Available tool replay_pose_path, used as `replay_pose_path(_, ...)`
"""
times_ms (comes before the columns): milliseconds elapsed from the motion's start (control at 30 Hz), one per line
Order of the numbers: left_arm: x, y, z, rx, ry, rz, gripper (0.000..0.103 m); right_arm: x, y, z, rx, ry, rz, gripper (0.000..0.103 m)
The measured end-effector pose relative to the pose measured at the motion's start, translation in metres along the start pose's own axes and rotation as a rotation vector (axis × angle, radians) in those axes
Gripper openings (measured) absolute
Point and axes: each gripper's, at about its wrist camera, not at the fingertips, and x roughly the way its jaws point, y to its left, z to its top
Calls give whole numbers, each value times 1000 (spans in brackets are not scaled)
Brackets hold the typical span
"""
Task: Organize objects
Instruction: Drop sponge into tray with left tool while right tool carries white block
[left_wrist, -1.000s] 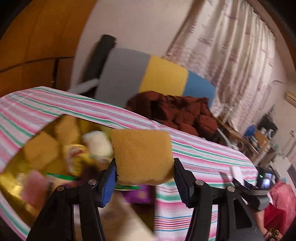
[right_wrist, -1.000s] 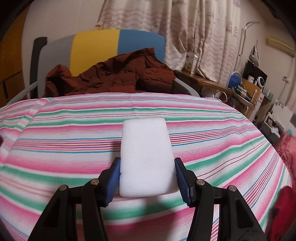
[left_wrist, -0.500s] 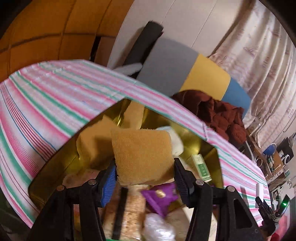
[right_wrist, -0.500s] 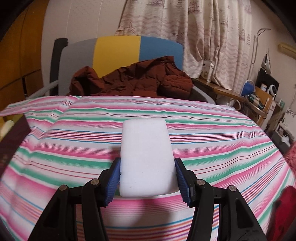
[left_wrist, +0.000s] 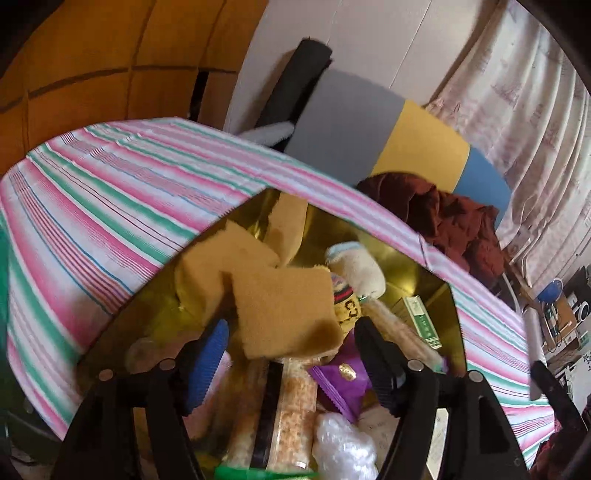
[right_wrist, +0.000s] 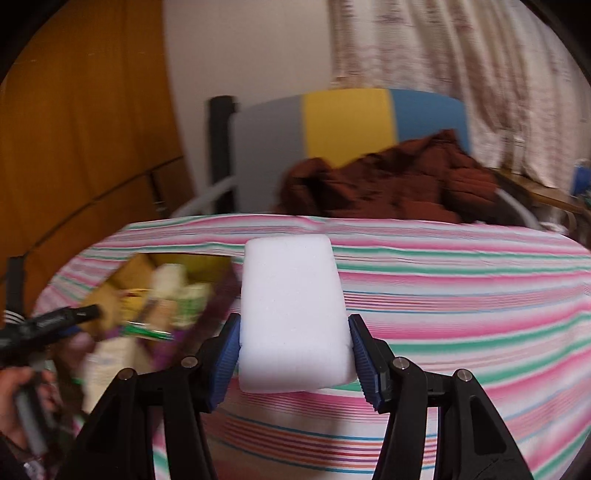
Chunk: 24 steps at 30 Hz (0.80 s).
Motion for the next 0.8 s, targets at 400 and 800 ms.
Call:
replay_pose_path(400,-51,18,0,33,-23,39,72,64,124,14,-52,172,216,58)
replay_pose_path(800,-76,24,12,15,-71,187,72,120,151,19,19,272,196,62)
